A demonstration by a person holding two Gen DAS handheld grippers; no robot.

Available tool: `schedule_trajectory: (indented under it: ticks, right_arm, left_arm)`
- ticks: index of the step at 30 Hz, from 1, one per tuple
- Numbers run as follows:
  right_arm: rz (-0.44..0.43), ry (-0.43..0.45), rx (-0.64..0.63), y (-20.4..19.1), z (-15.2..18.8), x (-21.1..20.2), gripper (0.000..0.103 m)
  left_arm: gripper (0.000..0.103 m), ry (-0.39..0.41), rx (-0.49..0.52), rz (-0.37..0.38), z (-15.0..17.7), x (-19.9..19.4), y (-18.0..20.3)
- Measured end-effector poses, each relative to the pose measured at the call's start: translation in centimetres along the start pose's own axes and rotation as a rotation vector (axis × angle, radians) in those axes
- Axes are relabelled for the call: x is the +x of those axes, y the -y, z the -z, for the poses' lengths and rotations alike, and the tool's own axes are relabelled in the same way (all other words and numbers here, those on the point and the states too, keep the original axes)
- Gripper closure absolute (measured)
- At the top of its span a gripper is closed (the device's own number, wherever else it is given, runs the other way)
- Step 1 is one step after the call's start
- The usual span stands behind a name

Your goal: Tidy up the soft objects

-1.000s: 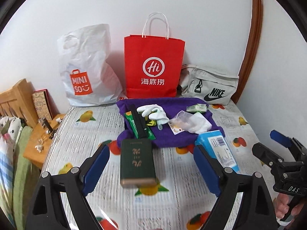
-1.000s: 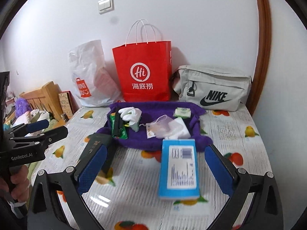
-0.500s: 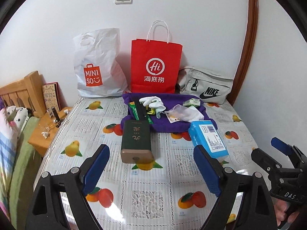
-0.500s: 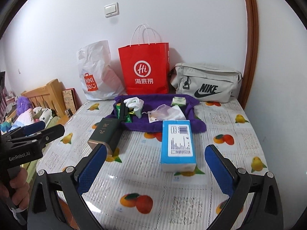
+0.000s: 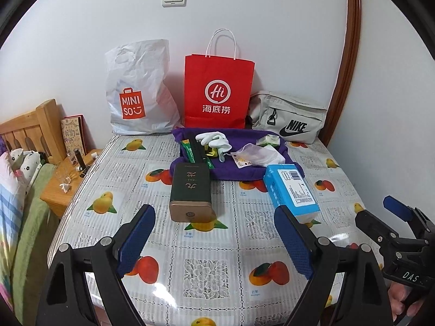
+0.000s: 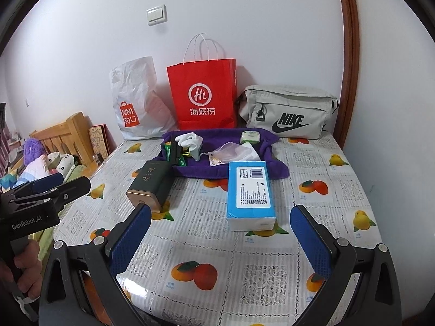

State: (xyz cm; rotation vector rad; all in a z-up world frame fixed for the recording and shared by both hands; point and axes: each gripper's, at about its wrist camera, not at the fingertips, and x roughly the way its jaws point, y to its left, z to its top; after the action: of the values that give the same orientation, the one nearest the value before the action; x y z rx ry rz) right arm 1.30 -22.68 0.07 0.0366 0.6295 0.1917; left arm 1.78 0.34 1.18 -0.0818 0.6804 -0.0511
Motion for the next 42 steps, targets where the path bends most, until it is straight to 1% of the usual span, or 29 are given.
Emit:
schedule_trajectory:
  ticks: [11, 23, 42]
  right_arm:
    - [0.014, 0.0, -0.008, -0.02, 0.22, -0.42, 0.002]
    - [0.01, 0.0, -0.01, -0.18, 0.36, -0.79, 0.002]
    - [0.006, -0.003, -0.007, -0.41, 0.41, -0.78, 0.002]
  left_arm:
    - [0.014, -0.018, 0.006, -0.002, 0.22, -0.15, 0.1]
    - [0.014, -0.023, 0.007, -0.005, 0.31, -0.27, 0.35]
    - [0.014, -0.019, 0.001, -0.003, 0.41, -0.54, -0.04]
